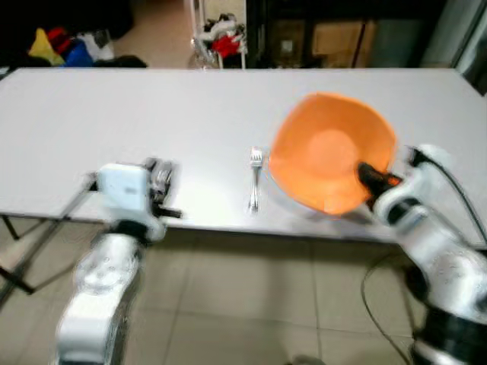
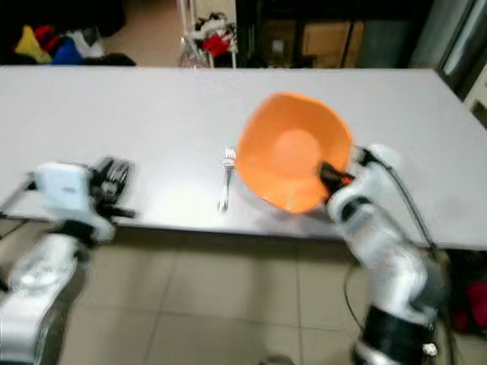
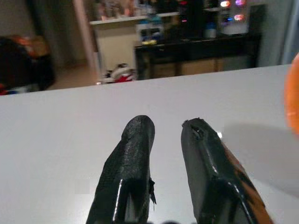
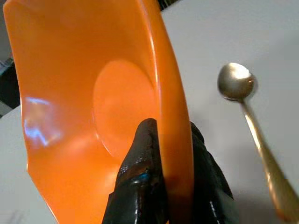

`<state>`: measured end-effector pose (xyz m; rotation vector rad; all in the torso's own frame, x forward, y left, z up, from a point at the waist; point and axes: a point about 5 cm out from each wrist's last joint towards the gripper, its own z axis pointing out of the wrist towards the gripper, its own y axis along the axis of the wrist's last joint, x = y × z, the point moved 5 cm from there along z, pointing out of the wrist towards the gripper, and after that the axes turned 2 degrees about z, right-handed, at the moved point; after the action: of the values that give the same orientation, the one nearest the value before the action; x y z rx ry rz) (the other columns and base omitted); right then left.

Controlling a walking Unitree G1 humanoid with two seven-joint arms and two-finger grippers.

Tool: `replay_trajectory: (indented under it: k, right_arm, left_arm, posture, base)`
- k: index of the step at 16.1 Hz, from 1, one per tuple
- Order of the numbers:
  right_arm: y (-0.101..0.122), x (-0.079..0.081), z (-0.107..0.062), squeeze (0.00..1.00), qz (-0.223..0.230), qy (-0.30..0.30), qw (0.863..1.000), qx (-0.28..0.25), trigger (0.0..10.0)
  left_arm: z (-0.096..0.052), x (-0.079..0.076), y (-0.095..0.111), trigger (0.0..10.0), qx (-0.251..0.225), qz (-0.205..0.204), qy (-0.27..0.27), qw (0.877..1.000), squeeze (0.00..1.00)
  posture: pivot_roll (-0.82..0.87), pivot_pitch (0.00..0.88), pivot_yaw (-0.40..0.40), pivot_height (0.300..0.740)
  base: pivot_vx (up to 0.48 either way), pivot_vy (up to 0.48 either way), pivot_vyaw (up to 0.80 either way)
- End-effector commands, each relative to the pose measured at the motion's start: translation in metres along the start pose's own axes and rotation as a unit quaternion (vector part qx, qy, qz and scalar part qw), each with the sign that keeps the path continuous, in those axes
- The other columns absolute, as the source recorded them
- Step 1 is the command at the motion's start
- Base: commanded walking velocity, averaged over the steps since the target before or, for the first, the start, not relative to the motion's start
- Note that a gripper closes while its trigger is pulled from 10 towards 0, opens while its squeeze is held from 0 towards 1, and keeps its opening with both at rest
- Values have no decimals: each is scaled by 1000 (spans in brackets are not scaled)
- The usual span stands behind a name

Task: Setting the table

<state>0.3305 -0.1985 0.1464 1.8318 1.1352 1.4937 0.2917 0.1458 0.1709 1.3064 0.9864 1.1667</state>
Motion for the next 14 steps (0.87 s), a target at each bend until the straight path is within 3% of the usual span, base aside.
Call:
replay_trajectory:
  k: [1,3,8,11,13,14]
  right_arm:
    - [-1,28,1,0,23,67,997,21,10000]
    - [-13,22,-2,0,6,68,996,65,10000]
    - [-12,15,3,0,17,40,995,89,10000]
    - [3,15,9,0,0,35,997,62,10000]
    - [26,8,10,0,-52,-3,998,-17,10000]
    - [29,8,8,0,-127,-8,991,-29,10000]
  left_arm:
    - [-2,0,3,10000,-1,9,-17,1000,0]
    - [-5,-11,-2,10000,12,-3,-55,998,0]
    - [-4,-25,-7,10000,22,-5,-102,995,0]
    - [-3,-23,-8,10000,25,-6,-100,995,0]
    - [-1,-16,-7,10000,20,2,-77,997,0]
    - [-1,-9,-6,10000,18,13,-52,998,0]
  posture:
    - [-124,3,57,740]
    - [-126,0,61,740]
    - [-139,0,76,740]
    - [-142,0,82,740]
    - [-140,0,82,740]
    - [-146,0,86,740]
  base:
    - [379,0,0]
    - [176,0,0]
    - [0,0,0]
    - [0,0,0]
    - [0,0,0]
    - [0,0,0]
